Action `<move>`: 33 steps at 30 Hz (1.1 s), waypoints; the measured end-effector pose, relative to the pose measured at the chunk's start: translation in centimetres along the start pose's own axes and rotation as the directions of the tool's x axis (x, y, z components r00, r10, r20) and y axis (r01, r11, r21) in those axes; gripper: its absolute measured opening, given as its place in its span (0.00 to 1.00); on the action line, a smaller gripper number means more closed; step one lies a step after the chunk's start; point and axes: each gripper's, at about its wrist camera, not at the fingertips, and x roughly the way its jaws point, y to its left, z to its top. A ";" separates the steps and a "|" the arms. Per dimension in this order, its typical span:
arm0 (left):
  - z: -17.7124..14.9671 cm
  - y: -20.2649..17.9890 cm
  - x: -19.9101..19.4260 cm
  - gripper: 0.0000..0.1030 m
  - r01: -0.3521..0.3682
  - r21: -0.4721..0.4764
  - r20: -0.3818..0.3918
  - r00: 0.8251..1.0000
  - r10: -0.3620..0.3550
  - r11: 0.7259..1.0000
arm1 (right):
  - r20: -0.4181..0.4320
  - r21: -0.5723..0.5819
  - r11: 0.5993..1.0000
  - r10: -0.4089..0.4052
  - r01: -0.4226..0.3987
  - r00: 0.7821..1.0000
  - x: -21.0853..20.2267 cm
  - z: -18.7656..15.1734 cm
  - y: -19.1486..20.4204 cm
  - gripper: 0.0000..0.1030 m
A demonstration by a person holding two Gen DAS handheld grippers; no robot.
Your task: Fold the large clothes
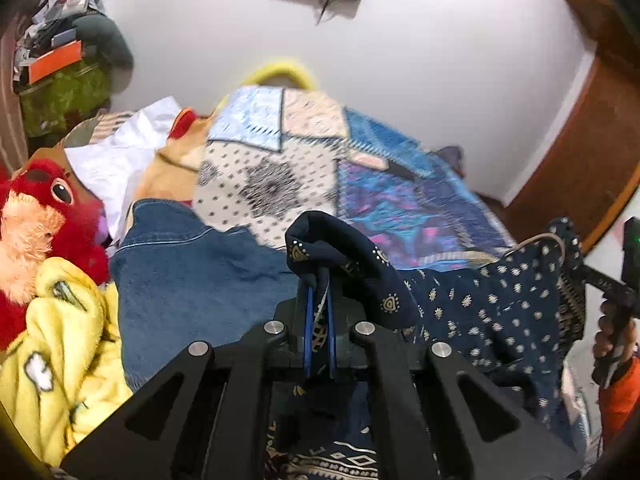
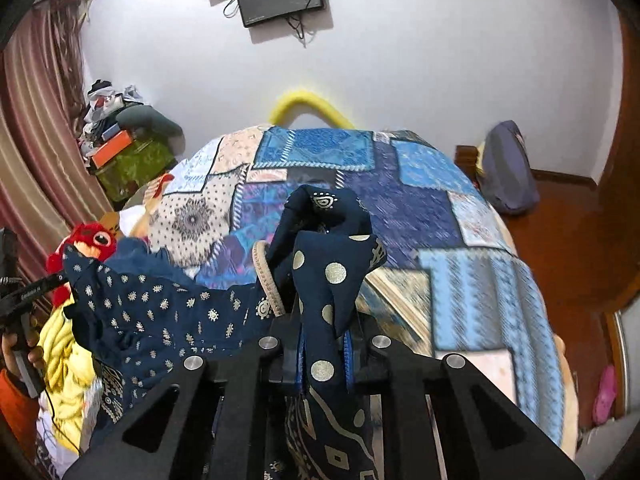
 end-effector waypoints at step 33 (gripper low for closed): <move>-6.3 -1.6 -3.8 0.51 -0.165 0.169 -0.094 0.979 0.183 0.972 | -0.059 -0.170 0.967 -0.200 0.188 0.978 -4.6 -7.5 1.3 0.84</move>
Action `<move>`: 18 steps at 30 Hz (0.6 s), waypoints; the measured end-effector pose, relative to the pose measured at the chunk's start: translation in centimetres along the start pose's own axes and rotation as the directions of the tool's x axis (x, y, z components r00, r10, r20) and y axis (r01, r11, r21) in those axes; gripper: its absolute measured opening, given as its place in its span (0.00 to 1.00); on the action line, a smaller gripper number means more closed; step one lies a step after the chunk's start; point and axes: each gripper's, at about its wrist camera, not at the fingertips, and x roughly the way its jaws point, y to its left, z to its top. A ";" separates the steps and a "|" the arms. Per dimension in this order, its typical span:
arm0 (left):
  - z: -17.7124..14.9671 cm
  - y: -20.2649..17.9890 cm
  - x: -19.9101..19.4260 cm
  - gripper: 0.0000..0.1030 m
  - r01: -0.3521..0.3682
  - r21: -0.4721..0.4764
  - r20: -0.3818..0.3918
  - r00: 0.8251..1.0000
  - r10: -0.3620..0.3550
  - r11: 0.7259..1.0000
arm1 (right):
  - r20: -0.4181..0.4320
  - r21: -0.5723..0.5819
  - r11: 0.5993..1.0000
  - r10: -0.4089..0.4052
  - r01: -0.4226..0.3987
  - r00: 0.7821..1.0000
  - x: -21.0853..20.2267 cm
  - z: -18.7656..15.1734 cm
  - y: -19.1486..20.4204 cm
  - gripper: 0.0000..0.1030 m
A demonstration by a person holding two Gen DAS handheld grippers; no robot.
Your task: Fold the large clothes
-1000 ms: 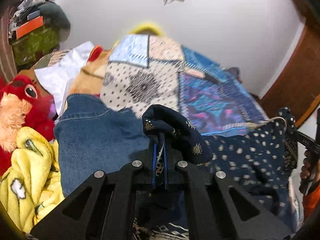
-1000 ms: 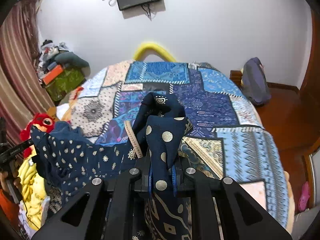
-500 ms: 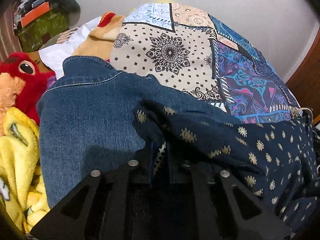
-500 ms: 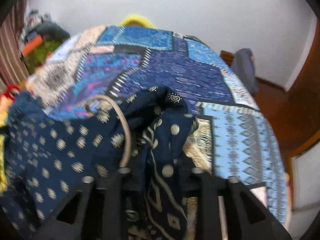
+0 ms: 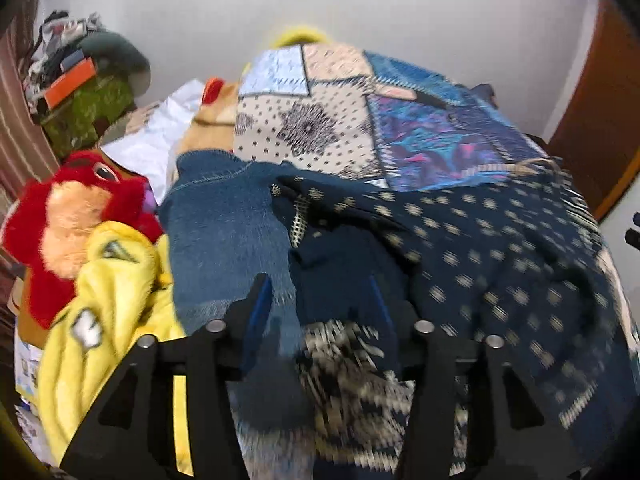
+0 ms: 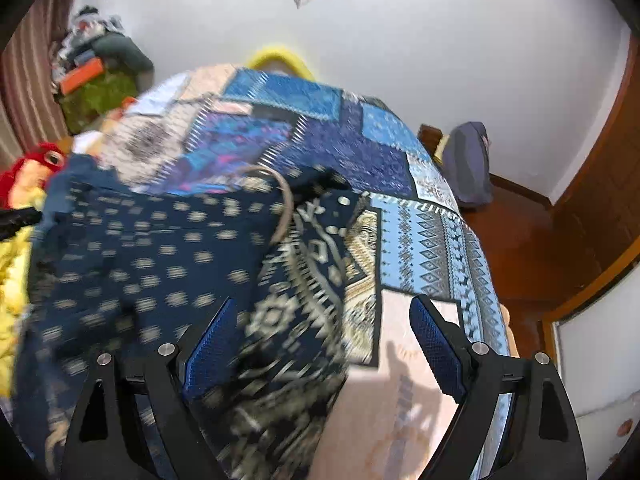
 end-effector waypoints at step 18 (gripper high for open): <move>-15.2 -0.2 -8.4 0.71 0.116 -0.011 -0.153 0.981 -0.116 0.993 | -0.120 0.122 0.982 0.157 -0.142 0.980 -11.3 -14.3 1.5 0.86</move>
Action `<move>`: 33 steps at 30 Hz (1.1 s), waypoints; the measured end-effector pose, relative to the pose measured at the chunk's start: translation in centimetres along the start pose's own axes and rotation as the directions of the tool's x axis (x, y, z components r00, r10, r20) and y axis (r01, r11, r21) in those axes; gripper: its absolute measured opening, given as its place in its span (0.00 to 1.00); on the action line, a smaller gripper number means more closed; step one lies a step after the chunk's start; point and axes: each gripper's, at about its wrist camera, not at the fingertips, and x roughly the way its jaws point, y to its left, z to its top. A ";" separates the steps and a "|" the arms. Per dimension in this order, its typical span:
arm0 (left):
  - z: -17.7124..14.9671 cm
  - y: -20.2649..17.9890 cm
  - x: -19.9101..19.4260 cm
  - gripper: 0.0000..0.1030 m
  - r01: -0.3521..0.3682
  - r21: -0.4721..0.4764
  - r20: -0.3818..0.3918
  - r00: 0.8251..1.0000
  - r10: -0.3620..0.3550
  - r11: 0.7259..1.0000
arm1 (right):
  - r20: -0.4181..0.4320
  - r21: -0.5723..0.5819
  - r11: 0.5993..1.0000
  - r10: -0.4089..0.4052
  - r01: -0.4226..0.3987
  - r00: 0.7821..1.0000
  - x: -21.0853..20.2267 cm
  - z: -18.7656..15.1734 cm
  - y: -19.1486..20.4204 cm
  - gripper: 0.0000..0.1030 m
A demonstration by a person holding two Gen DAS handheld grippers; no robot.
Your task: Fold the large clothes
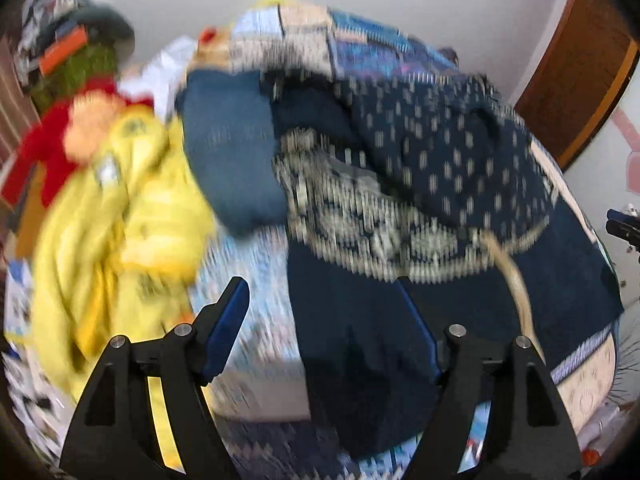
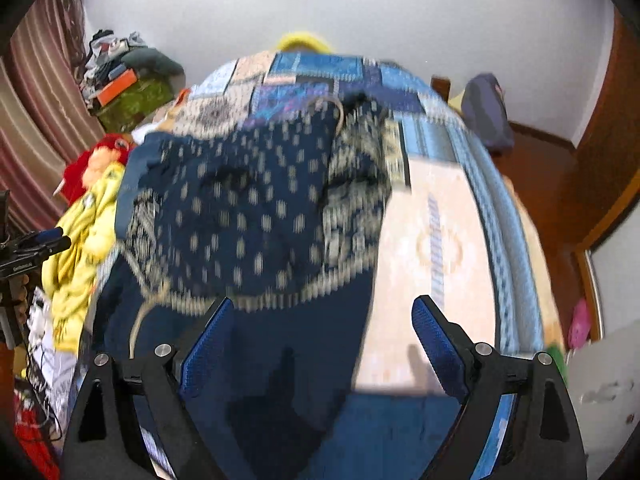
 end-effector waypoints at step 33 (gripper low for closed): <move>-0.5 -3.1 -1.9 0.13 0.233 0.005 0.098 0.968 -0.232 0.972 | 0.103 0.003 0.984 0.175 -0.177 0.979 -3.2 -2.6 0.9 0.08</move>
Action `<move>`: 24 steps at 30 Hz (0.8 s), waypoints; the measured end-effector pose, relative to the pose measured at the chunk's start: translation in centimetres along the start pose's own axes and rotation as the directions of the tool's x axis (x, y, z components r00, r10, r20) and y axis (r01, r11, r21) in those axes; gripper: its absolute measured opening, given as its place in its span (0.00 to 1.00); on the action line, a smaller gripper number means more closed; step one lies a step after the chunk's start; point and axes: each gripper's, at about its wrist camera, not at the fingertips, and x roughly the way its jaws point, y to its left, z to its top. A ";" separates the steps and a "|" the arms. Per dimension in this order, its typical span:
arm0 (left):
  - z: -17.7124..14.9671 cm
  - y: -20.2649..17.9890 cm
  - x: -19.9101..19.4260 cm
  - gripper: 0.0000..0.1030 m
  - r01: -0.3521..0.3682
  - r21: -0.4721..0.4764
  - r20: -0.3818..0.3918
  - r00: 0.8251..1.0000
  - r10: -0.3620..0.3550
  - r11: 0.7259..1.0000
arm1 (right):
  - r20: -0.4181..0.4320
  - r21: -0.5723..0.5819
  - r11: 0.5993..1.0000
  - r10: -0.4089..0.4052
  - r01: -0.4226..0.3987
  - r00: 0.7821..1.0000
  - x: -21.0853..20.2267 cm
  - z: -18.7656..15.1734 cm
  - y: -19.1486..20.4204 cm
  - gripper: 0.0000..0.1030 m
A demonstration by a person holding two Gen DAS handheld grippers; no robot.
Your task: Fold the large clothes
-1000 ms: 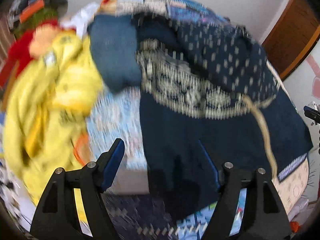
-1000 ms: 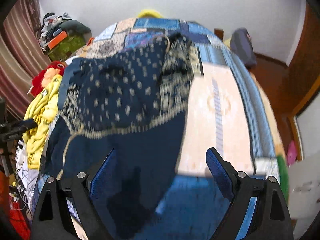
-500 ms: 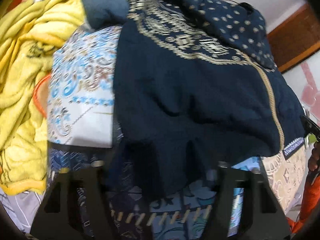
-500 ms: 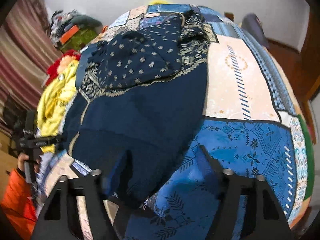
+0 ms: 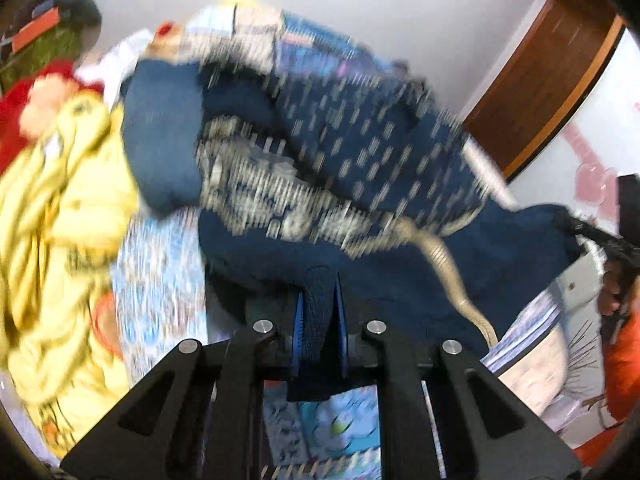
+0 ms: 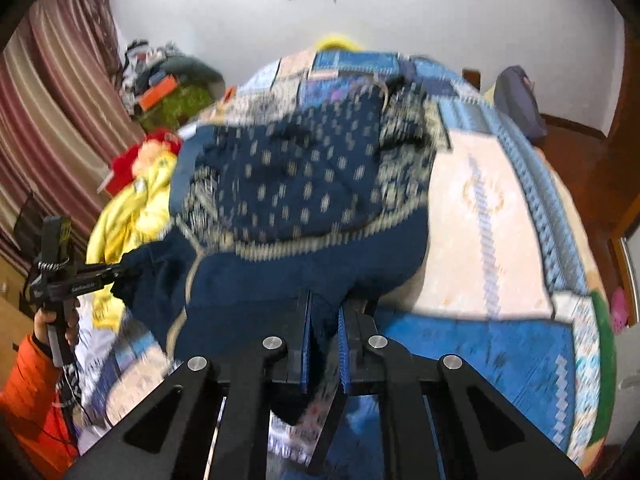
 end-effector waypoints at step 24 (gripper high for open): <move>21.2 6.4 7.8 0.12 -0.147 -0.127 0.215 0.961 0.172 0.981 | 0.118 0.055 0.984 -0.175 0.169 0.977 14.6 24.7 -5.2 0.08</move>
